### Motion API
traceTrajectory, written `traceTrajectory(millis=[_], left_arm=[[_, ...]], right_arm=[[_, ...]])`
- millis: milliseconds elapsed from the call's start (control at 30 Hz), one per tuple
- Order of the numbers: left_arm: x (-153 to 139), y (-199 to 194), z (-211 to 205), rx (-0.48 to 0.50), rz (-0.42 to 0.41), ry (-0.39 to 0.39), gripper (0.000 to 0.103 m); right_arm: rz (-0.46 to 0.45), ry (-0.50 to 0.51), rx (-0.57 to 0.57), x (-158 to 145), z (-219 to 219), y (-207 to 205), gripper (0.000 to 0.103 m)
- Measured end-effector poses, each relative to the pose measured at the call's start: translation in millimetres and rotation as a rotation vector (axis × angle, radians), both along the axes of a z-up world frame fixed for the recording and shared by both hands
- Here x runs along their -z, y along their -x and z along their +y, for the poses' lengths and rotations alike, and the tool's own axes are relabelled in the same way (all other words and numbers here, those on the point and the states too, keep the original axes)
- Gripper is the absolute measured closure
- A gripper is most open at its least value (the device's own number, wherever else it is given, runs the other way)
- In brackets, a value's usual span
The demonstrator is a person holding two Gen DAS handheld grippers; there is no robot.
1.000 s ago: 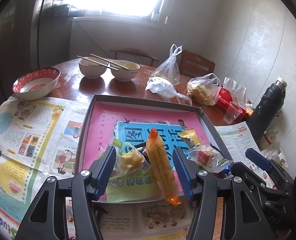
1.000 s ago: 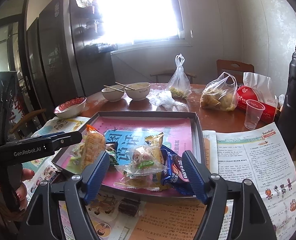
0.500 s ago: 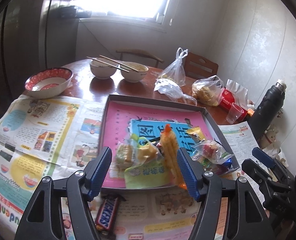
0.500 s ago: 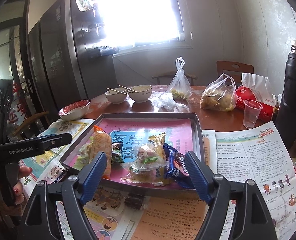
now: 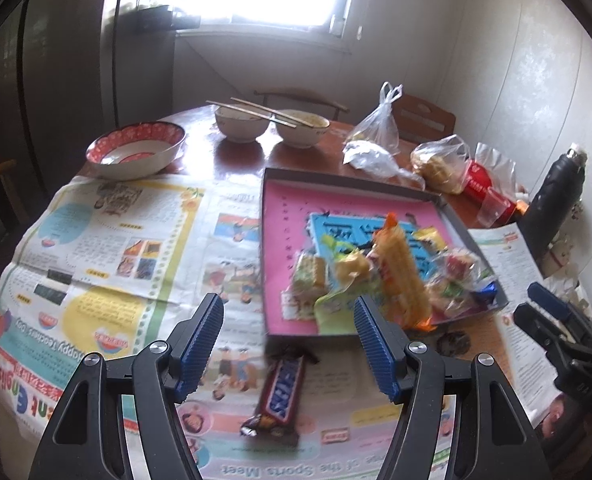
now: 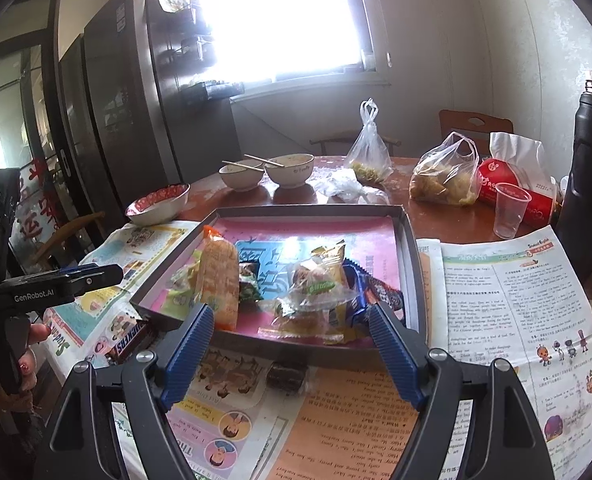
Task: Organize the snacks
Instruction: 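Grasp the Snickers bar with the left gripper while the right grasps the dark chocolate snack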
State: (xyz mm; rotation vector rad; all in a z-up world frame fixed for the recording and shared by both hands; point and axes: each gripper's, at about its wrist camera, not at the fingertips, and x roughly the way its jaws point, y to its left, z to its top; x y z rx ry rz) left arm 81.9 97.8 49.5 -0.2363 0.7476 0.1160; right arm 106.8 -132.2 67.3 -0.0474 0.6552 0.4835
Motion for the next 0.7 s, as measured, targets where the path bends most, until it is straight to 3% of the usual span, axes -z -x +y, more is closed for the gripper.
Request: traceTrajectory(millis=[700], left_arm=[[34, 4, -6, 0.022, 0.124, -0.059, 0.034]], right_arm=[[0.126, 0.025, 0.002, 40, 2, -1, 0.023]])
